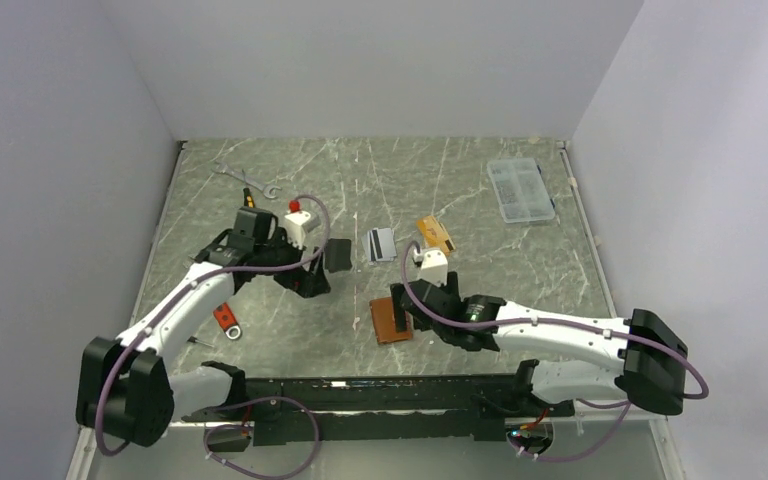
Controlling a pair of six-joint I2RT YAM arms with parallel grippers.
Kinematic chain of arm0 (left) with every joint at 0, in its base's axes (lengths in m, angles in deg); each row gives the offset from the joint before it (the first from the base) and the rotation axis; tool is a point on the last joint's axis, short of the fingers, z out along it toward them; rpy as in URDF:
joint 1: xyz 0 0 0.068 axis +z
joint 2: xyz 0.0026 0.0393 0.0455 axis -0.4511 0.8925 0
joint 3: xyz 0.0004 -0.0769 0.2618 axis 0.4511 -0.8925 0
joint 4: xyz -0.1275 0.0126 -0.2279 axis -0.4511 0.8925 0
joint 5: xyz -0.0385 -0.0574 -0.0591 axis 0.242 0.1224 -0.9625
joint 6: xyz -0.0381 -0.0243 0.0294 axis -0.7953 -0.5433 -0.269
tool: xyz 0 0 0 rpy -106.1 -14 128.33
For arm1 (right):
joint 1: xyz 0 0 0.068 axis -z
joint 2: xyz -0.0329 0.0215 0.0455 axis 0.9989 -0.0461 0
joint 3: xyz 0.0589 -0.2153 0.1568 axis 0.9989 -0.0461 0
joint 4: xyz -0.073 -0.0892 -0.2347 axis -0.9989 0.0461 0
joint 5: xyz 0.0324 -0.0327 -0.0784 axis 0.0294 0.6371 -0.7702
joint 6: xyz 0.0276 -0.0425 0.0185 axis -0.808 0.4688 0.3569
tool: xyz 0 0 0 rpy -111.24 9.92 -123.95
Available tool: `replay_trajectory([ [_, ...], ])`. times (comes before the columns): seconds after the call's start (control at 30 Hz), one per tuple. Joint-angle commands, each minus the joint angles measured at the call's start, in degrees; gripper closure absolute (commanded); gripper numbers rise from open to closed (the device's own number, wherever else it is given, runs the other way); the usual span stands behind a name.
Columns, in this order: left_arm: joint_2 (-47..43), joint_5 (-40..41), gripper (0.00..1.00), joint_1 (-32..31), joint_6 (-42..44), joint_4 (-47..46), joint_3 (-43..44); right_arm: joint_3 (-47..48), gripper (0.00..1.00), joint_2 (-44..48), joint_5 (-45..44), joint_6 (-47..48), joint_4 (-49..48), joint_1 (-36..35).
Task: Put the credit cards into the card holder
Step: Open the card holder at the center of the board.
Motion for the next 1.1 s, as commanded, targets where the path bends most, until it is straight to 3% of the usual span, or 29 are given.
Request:
replay_trajectory([
  [0.0, 3.9, -0.8, 0.01, -5.5, -7.7, 0.3, 3.2, -4.7, 0.07, 2.1, 6.1, -7.4, -3.8, -2.4],
  [0.17, 8.4, -1.6, 0.01, -10.4, -14.3, -3.6, 1.7, -8.5, 0.09, 2.2, 8.4, -8.7, -10.3, -2.4],
  [0.3, 12.4, -3.5, 0.01, -12.7, -16.6, -6.4, 0.9, -6.8, 0.12, -3.0, 8.7, -6.9, -12.2, -2.5],
  [0.7, 21.8, -6.7, 0.01, -15.1, -19.9, -20.7, -2.1, -8.1, 0.25, -8.5, 15.9, -7.3, -23.2, -2.4],
  [0.83, 23.2, -6.9, 0.06, -15.2, -21.4, -22.9, -3.2, -7.0, 0.28, -10.9, 18.7, -5.9, -27.6, -2.3],
  [1.07, 23.4, -7.3, 0.07, -15.2, -23.6, -24.8, -5.0, -6.3, 0.32, -11.9, 20.8, -5.1, -27.6, -0.9],
])
